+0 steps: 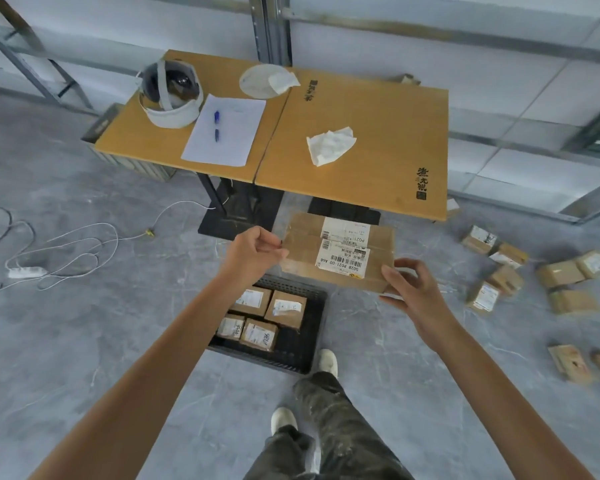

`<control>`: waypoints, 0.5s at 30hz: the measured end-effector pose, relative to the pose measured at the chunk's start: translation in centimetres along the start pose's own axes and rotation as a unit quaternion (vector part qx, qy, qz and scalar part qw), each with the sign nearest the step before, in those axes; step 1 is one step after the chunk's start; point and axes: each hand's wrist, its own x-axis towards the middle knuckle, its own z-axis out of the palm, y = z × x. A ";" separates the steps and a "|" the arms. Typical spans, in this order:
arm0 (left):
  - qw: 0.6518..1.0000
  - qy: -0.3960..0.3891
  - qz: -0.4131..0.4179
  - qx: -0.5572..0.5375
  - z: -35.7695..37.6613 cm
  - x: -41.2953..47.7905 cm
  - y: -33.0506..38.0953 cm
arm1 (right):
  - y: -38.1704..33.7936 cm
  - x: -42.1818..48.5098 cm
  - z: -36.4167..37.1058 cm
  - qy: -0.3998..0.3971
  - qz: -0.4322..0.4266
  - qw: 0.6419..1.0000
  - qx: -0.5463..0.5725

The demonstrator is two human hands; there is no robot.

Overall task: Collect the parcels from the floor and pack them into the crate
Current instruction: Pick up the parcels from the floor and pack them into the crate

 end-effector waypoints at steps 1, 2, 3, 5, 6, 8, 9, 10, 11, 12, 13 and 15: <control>1.000 -0.012 -0.012 -0.002 0.3 0.6 -0.3 | 0.1 0.6 0.0 -0.002 0.008 1.000 -0.010; 0.999 -0.026 -0.026 0.001 0.6 1.3 -0.7 | 0.2 1.3 0.1 -0.004 0.017 1.000 -0.018; 0.998 -0.041 -0.041 0.007 0.9 1.9 -1.1 | 0.3 1.9 0.1 -0.005 0.025 0.999 -0.025; 0.995 -0.064 -0.070 0.009 1.2 3.1 -2.0 | 0.5 3.1 0.5 -0.011 0.039 0.998 -0.041; 0.994 -0.072 -0.084 0.008 1.3 3.7 -2.4 | 0.7 3.7 0.7 -0.016 0.047 0.998 -0.047; 0.991 -0.084 -0.106 0.013 1.3 4.5 -3.6 | 1.0 4.5 1.5 -0.022 0.064 0.996 -0.058; 0.989 -0.090 -0.113 0.014 1.2 5.0 -4.2 | 1.3 4.8 1.9 -0.022 0.070 0.995 -0.066; 0.988 -0.095 -0.121 0.012 1.1 5.5 -4.7 | 1.6 5.0 2.5 -0.021 0.075 0.994 -0.073; 0.986 -0.100 -0.134 0.010 1.0 6.0 -5.3 | 2.0 5.1 3.1 -0.019 0.081 0.994 -0.078; 0.983 -0.103 -0.149 0.005 0.8 6.5 -5.9 | 2.5 5.2 3.8 -0.017 0.085 0.993 -0.079; 0.981 -0.107 -0.164 -0.003 0.5 7.1 -6.5 | 3.0 5.3 4.6 -0.012 0.089 0.993 -0.076; 0.974 -0.116 -0.193 -0.030 0.0 8.2 -7.7 | 4.1 5.2 6.3 0.007 0.096 0.993 -0.068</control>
